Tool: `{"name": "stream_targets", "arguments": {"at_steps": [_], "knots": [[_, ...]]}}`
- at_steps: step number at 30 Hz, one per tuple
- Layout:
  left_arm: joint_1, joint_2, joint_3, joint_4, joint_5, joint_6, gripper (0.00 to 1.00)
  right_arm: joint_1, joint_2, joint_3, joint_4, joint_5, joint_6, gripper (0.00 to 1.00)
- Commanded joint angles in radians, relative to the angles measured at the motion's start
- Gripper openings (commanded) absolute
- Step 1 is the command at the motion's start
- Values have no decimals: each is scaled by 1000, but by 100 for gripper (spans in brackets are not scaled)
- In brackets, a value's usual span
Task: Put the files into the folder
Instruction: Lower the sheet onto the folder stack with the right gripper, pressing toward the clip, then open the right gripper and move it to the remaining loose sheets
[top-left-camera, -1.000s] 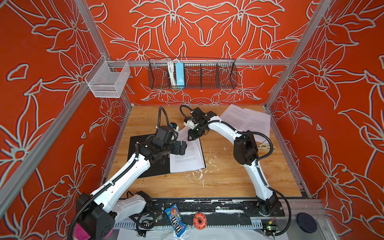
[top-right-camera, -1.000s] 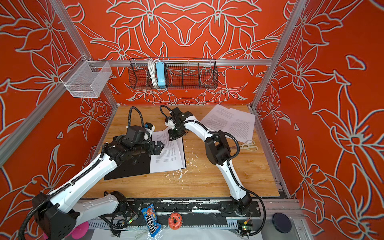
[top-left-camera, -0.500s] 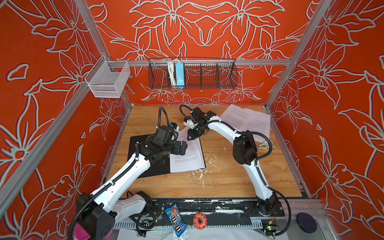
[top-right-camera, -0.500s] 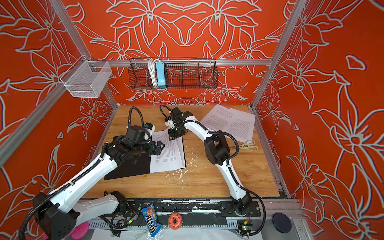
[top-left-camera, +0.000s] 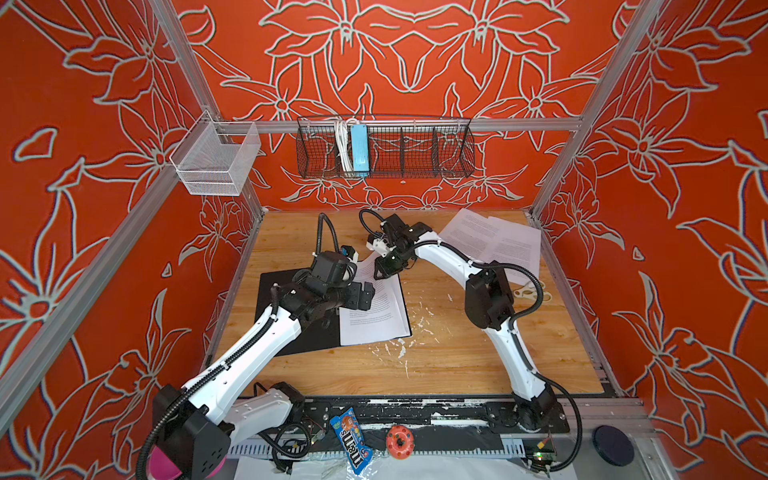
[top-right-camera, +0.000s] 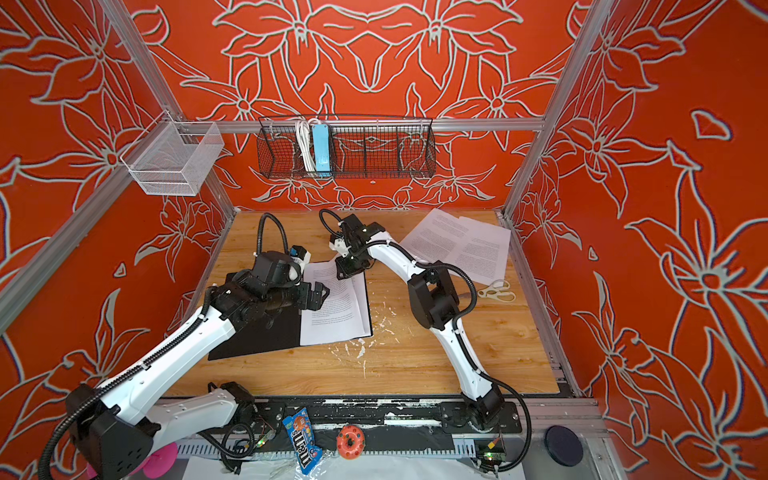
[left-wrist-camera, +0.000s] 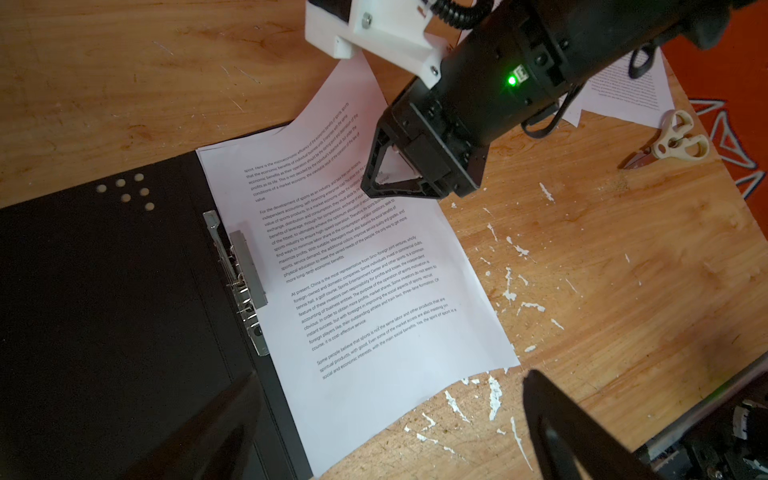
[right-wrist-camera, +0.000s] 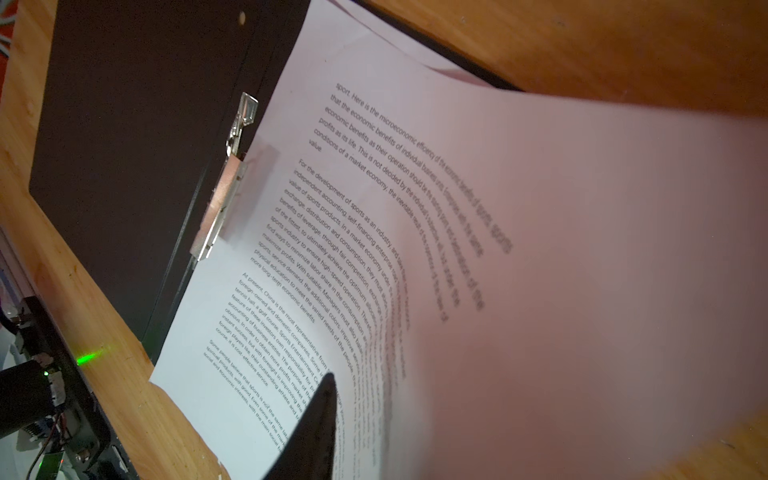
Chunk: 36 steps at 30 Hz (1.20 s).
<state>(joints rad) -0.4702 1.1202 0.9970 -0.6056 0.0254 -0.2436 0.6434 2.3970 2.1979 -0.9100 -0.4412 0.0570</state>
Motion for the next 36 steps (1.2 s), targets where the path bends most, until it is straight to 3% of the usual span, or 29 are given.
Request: {"name": "stream_targets", "arguments": {"at_steps": [1,6,11,18,23,31,36], "knots": [[7,8,31,-20,11,-6,98,7,21,31,-5,17,-4,32],[8,7,31,-21,11,-6,98,6,21,34,-2,29,0,33],[8,7,31,-20,14,-6,98,5,24,37,-10,76,8,40],[9,7,31,-22,18,-6,98,-5,8,45,-44,311,64,76],[10,7,32,-22,22,-8,98,-42,-45,-10,-26,502,126,89],[10,-1,29,-17,31,-8,98,-258,-169,-254,176,487,251,95],[10,-3,29,-17,36,-8,98,-359,-123,-212,189,438,257,97]]}}
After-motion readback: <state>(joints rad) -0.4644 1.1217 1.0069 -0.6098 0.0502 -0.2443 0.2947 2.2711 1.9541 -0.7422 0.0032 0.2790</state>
